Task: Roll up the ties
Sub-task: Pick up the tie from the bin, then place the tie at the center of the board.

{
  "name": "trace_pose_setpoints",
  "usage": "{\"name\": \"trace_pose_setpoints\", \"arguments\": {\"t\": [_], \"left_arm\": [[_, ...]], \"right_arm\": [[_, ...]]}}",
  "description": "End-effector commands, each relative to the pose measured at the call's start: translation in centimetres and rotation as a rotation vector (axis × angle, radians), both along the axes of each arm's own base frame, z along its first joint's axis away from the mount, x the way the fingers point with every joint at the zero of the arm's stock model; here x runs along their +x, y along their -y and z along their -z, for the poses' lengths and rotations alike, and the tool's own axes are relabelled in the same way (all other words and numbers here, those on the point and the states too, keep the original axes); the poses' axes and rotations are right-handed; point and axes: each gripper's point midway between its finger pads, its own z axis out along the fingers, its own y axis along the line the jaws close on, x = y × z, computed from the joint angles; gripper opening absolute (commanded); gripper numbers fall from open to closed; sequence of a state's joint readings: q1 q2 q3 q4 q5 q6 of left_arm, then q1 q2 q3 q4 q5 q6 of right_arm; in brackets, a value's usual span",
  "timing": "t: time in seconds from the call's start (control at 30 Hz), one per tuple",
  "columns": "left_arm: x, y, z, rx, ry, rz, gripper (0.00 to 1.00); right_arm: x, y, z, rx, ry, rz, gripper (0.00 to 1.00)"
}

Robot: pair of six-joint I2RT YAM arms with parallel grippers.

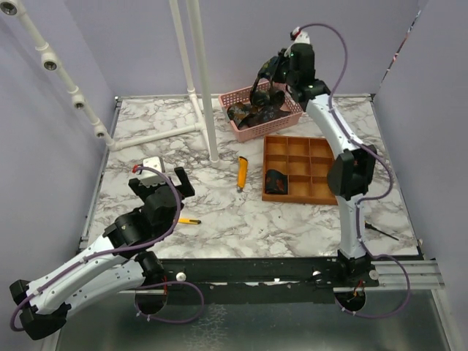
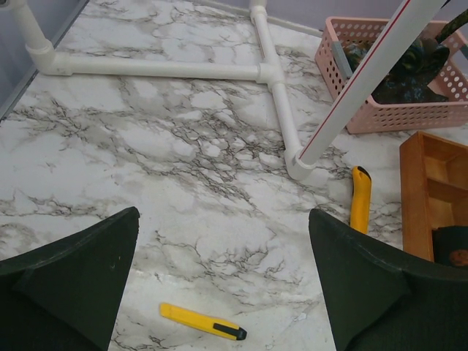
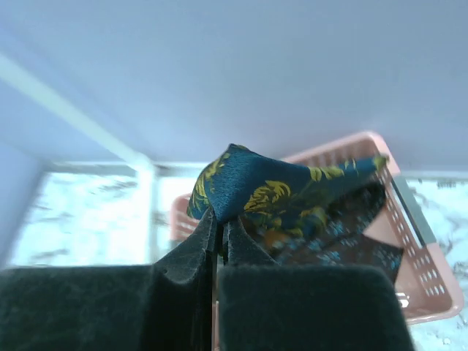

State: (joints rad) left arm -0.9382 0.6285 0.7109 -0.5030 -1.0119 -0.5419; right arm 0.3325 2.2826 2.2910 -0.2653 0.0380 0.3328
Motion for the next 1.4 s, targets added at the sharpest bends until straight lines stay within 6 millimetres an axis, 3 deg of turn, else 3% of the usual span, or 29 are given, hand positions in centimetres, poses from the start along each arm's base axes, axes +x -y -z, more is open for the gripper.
{"name": "trace_pose_setpoints", "arguments": {"t": [0.0,0.07,0.23,0.33,0.43,0.53,0.63,0.73,0.8,0.87,1.03,1.13,1.23,1.37], "left_arm": [[-0.3,-0.6,-0.5,-0.029,0.026,-0.015,0.99],[-0.4,-0.8,-0.8,-0.048,0.036,-0.014,0.99],[-0.8,-1.0,-1.4,-0.095,0.059,-0.001,0.99],[-1.1,-1.2,-1.8,-0.123,0.074,0.007,0.99],[-1.3,-1.4,-2.0,-0.144,0.087,0.007,0.99],[-1.4,-1.7,-2.2,-0.151,0.095,0.001,0.99],[-1.4,-1.7,-2.2,-0.149,0.095,-0.001,0.99],[-1.3,-1.7,-2.2,-0.145,0.094,-0.002,0.99],[-1.3,-1.7,-2.1,-0.141,0.093,-0.005,0.99],[-1.3,-1.8,-2.1,-0.140,0.093,-0.007,0.99],[-1.6,-2.2,-2.3,-0.157,0.104,-0.009,0.99],[-1.7,-2.4,-2.2,-0.161,0.107,-0.015,0.99],[-1.6,-2.4,-2.2,-0.156,0.104,-0.017,0.99],[-1.4,-2.0,-2.0,-0.143,0.093,-0.015,0.99]], "right_arm": [[-6.1,-0.4,-13.7,0.142,0.195,-0.116,0.00],[-9.5,-0.4,-16.7,0.174,0.218,-0.163,0.00],[-19.4,-2.6,-21.0,0.166,0.208,-0.350,0.00],[-27.0,-4.4,-23.4,0.161,0.250,-0.490,0.00],[-34.9,-4.6,-27.3,0.225,0.319,-0.660,0.00],[-41.2,-4.2,-30.6,0.327,0.354,-0.840,0.00],[-46.0,-3.3,-33.7,0.409,0.383,-0.964,0.00],[-48.4,-2.7,-35.1,0.454,0.373,-1.018,0.00],[-48.1,-2.7,-34.1,0.453,0.332,-0.996,0.00],[-46.6,-2.8,-31.4,0.434,0.269,-0.936,0.00],[-41.6,-3.5,-19.5,0.364,0.058,-0.752,0.00],[-39.7,-3.1,-12.5,0.325,-0.058,-0.636,0.00],[-40.0,-2.9,-7.7,0.292,-0.110,-0.576,0.00],[-41.9,-4.2,-5.6,0.208,-0.126,-0.572,0.00]]}}
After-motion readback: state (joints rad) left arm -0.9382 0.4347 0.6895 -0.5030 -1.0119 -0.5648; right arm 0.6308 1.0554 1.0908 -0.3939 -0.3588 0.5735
